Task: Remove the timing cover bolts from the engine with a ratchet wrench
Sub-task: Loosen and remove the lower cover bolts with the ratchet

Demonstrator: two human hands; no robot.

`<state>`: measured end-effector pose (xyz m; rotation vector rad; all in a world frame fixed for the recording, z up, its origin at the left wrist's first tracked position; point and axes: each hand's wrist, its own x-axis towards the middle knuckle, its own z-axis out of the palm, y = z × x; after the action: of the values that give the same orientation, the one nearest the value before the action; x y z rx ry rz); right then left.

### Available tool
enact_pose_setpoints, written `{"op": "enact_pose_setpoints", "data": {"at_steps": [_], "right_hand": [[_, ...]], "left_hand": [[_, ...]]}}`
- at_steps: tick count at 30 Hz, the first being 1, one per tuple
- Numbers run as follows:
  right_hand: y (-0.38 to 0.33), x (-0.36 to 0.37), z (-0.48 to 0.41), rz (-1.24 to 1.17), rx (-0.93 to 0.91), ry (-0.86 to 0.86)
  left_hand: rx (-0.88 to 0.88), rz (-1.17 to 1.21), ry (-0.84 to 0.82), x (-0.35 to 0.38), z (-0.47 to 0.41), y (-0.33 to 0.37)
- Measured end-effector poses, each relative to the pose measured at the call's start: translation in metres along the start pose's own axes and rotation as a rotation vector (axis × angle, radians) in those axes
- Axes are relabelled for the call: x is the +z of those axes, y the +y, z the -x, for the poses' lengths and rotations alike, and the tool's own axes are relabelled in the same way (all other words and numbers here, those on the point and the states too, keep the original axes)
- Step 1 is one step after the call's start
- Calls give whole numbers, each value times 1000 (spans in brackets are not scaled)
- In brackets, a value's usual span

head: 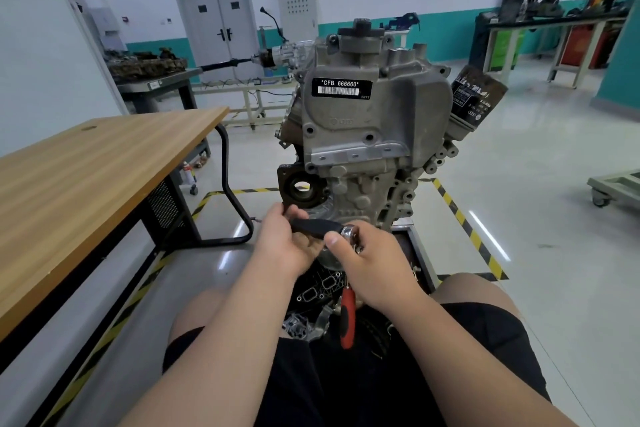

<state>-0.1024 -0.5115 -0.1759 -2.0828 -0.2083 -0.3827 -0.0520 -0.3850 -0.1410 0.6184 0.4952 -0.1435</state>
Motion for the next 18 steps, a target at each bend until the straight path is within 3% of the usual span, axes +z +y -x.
{"op": "enact_pose_setpoints", "data": {"at_steps": [3,7,10,14,18], "right_hand": [[8,5,-2,-193,132,-31],[23,1,-8,-1100,703,34],[30,-9,-18,-1487,916,73],[25,-9,-33,-1516,860,146],[11,2,-53,-1298,705,147]], "left_hand": [[-26,-76,-20,-6,-2,-14],[42,-52,6,-10,-10,-11],[15,-173,-39,-21,-18,-14],[-115,-223,-172,-33,-18,-36],[-285,-108,-320,-40,-19,-46]]}}
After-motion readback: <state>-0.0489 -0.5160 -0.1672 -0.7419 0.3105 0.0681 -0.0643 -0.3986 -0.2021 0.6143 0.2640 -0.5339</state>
